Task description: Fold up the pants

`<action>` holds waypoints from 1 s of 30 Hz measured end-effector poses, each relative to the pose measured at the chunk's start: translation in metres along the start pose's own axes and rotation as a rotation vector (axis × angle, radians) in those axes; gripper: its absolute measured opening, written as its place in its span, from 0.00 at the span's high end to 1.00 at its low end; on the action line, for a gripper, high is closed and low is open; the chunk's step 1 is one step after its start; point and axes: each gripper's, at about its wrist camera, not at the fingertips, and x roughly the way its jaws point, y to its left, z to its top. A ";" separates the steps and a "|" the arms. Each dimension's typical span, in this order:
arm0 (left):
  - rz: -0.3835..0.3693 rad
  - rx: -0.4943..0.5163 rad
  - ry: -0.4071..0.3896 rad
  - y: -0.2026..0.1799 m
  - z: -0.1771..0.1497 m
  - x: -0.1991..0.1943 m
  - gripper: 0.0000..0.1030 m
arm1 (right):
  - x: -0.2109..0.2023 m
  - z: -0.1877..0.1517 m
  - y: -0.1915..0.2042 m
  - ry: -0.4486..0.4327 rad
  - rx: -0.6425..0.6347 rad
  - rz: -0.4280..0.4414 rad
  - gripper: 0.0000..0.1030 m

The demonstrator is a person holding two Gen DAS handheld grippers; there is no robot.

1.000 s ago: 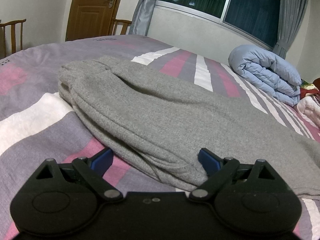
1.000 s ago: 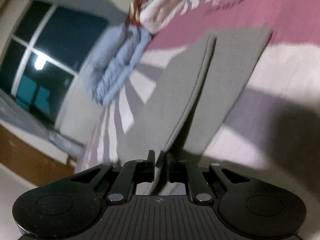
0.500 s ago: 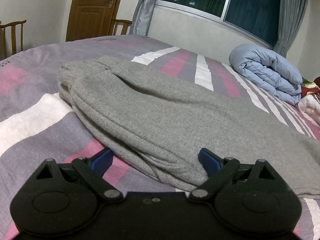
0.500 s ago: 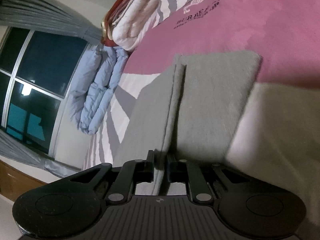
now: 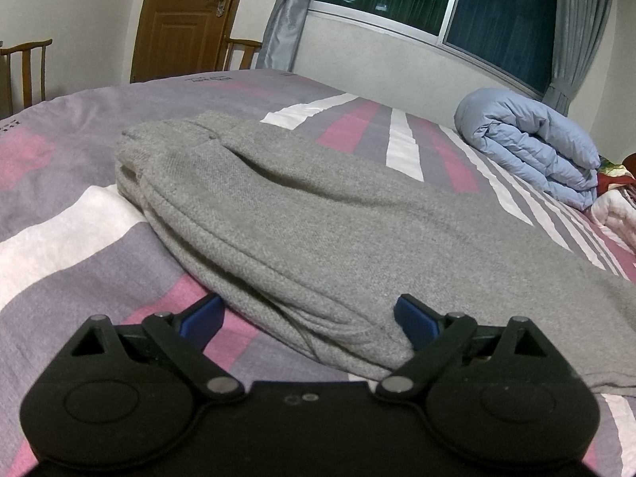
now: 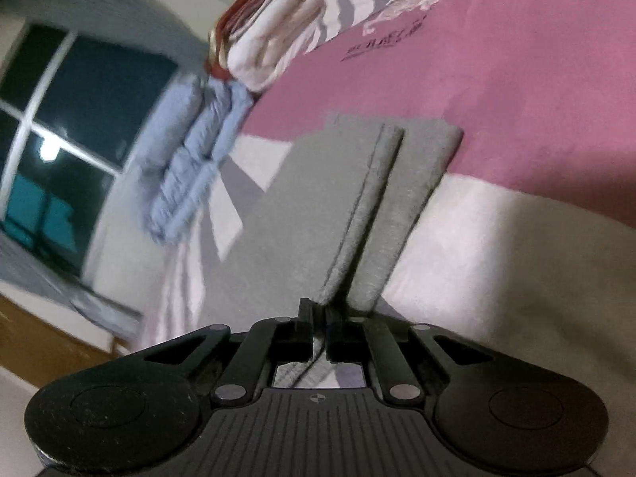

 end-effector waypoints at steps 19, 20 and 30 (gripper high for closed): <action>0.007 0.004 0.001 -0.002 0.001 0.000 0.15 | -0.017 0.047 -0.005 -0.118 -0.056 -0.029 0.95; 0.007 0.003 0.002 -0.002 0.001 0.000 0.15 | -0.016 0.045 -0.011 -0.114 -0.056 -0.051 0.95; 0.008 0.004 0.002 -0.002 0.001 0.000 0.15 | -0.004 0.050 -0.024 -0.075 -0.012 -0.051 0.95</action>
